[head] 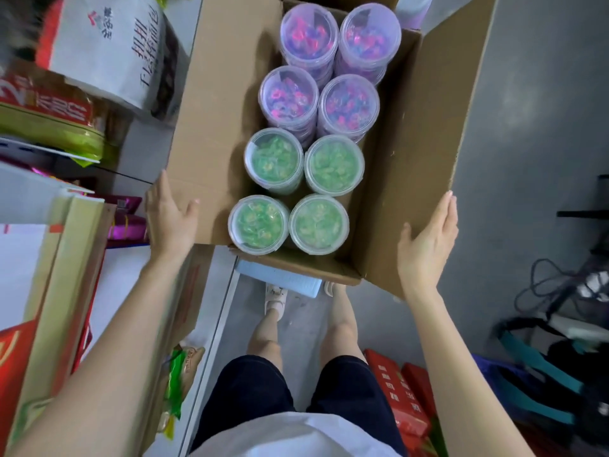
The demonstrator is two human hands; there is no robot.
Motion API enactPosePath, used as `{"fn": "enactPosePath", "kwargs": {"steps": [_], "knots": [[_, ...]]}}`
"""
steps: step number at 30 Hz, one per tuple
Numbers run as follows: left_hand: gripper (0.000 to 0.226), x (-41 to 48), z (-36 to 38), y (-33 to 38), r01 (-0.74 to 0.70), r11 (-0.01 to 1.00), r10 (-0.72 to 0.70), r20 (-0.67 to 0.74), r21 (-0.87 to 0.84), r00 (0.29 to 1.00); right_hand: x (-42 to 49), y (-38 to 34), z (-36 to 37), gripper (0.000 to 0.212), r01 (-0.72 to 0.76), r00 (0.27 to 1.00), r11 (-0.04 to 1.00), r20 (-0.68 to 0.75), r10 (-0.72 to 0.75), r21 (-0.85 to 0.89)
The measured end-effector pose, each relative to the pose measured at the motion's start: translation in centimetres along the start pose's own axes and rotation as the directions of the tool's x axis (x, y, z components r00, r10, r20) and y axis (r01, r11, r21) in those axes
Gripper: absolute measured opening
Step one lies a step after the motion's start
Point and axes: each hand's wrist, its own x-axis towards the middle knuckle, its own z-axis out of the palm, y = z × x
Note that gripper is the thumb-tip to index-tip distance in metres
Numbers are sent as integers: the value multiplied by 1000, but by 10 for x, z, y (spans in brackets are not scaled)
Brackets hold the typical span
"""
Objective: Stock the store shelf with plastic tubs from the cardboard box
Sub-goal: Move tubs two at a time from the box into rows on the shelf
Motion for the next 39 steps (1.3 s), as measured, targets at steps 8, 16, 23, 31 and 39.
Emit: {"fn": "enactPosePath", "kwargs": {"steps": [8,16,23,31,39], "knots": [[60,-42,5,-13,135,989,-132,39,-60,990,-31,5,6,60,78,997,995,31,-76,-69],[64,-86,39,-7,335,922,-258,337,-195,906,-72,-17,35,55,-171,923,970,371,98,170],[68,-104,68,-4,642,625,-388,537,-444,749,-89,-29,71,64,-775,600,523,675,429,355],[66,-105,89,14,714,327,-300,648,-619,700,-89,-46,98,66,-850,526,169,776,347,500],[57,-95,98,9,737,165,-293,681,-656,671,-89,-41,106,54,-807,590,203,737,328,555]]}}
